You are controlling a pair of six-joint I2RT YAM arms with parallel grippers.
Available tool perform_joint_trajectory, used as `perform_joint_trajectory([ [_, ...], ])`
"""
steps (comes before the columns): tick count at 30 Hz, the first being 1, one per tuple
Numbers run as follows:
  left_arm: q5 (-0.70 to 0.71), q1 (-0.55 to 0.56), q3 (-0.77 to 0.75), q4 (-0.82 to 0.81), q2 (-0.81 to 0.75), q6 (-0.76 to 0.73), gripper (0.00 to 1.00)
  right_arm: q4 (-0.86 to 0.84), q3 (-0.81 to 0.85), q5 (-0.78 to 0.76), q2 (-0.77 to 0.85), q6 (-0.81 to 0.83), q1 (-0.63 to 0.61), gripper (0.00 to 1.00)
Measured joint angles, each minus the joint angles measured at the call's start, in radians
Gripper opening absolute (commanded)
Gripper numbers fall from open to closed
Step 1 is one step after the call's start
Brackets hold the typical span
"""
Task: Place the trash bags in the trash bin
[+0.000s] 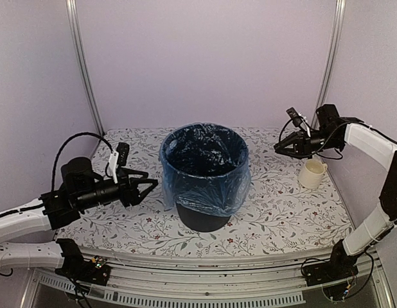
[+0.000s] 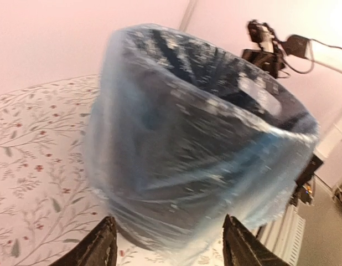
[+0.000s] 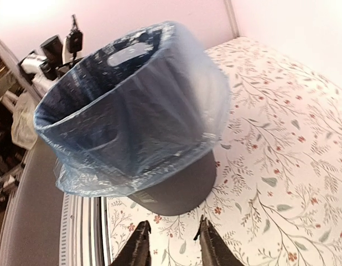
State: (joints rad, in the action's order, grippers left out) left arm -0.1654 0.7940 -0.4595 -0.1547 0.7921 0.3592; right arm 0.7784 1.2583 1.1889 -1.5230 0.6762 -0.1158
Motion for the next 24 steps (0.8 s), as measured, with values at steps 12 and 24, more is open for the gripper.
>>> perform_joint_trajectory([
  [12, 0.341, -0.26, -0.456, 0.331, 0.281, -0.047, 0.87, -0.257, 0.105, -0.43, 0.069, -0.349, 0.055, 0.79],
  [24, 0.578, -0.298, -0.747, 0.406, 0.451, -0.228, 0.97, -0.465, 0.244, -0.913, 0.169, -0.586, 0.055, 0.99],
])
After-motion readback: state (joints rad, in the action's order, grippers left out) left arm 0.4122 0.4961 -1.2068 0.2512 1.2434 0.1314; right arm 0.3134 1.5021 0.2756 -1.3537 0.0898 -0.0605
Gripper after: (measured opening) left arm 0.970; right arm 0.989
